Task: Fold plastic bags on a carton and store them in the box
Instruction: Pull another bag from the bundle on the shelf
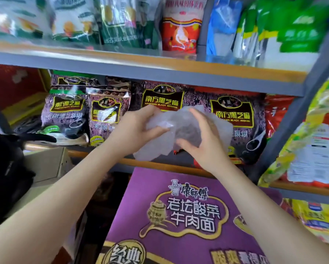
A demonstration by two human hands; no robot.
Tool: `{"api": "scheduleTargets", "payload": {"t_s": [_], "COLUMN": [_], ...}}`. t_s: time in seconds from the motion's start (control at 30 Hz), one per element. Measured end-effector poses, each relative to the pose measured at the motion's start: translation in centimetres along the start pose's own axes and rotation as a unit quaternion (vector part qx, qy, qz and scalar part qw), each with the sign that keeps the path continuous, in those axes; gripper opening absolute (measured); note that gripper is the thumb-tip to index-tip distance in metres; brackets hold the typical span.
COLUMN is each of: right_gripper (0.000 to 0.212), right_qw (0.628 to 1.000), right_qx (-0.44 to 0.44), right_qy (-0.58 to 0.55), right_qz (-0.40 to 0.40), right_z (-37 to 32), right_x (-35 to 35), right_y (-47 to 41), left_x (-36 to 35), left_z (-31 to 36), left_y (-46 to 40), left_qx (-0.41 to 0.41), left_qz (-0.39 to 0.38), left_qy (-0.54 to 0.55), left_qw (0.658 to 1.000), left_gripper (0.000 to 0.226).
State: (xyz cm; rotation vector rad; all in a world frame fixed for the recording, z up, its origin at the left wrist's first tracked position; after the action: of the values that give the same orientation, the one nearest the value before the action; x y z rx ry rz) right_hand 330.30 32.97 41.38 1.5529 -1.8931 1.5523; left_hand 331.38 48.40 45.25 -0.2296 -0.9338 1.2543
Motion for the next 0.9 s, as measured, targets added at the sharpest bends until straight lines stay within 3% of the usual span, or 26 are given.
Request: {"api": "scheduleTargets", "payload": {"t_s": [0.07, 0.13, 0.23, 0.33, 0.47, 0.57, 0.63, 0.7, 0.8, 0.9], "right_gripper": [0.077, 0.087, 0.09, 0.058, 0.021, 0.007, 0.015, 0.029, 0.043, 0.039], "right_qw": [0.999, 0.991, 0.976, 0.988, 0.985, 0.976, 0.97, 0.958, 0.936, 0.915], "right_qx": [0.012, 0.045, 0.051, 0.015, -0.097, -0.158, -0.192, -0.221, -0.284, -0.359], "right_qy": [-0.028, -0.078, -0.123, -0.105, -0.143, -0.152, -0.147, -0.177, -0.201, -0.182], "right_qz": [-0.022, -0.098, -0.173, -0.108, -0.027, 0.017, 0.016, 0.035, 0.056, -0.023], "right_z": [-0.5, -1.7, -3.1, -2.4, 1.1, 4.0, 5.5, 6.9, 9.2, 12.1], "right_x": [1.4, 1.8, 1.8, 3.2, 6.2, 8.1, 8.0, 8.0, 7.9, 5.6], "right_y": [1.1, 3.2, 7.1, 9.0, 10.2, 11.1, 11.8, 12.8, 14.5, 16.4], "left_x": [-1.5, -3.2, -5.6, -7.6, -10.9, -13.0, -13.3, -12.8, -12.3, -12.3], "left_z": [2.0, 2.8, 3.8, 4.5, 5.2, 6.3, 6.4, 6.2, 5.2, 4.5], "left_y": [1.0, 2.3, 4.9, 7.2, 10.0, 11.7, 12.3, 12.7, 13.7, 14.5], "left_qx": [0.003, 0.031, 0.045, 0.104, 0.209, 0.227, 0.252, 0.259, 0.295, 0.321], "left_qz": [-0.024, -0.04, -0.042, -0.015, -0.039, -0.078, -0.05, -0.013, 0.027, 0.057], "left_qy": [0.079, 0.17, 0.199, 0.26, 0.472, 0.458, 0.424, 0.41, 0.444, 0.442], "left_qw": [0.997, 0.984, 0.978, 0.96, 0.856, 0.856, 0.868, 0.874, 0.845, 0.835], "left_gripper": [0.017, 0.017, 0.018, 0.016, 0.044, 0.06, 0.047, 0.02, 0.024, 0.028]}}
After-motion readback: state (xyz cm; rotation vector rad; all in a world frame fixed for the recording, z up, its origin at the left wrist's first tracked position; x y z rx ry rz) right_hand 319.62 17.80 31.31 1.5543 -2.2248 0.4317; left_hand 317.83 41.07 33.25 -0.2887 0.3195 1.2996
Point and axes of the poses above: each hand's wrist, its own y-axis away from the middle knuckle, its own x-axis out of the back of the hand, z = x × y, the point moved 9 cm from there along -y, towards the middle knuckle, and after that the axes turned 13 degrees about y, right-handed, at the moved point
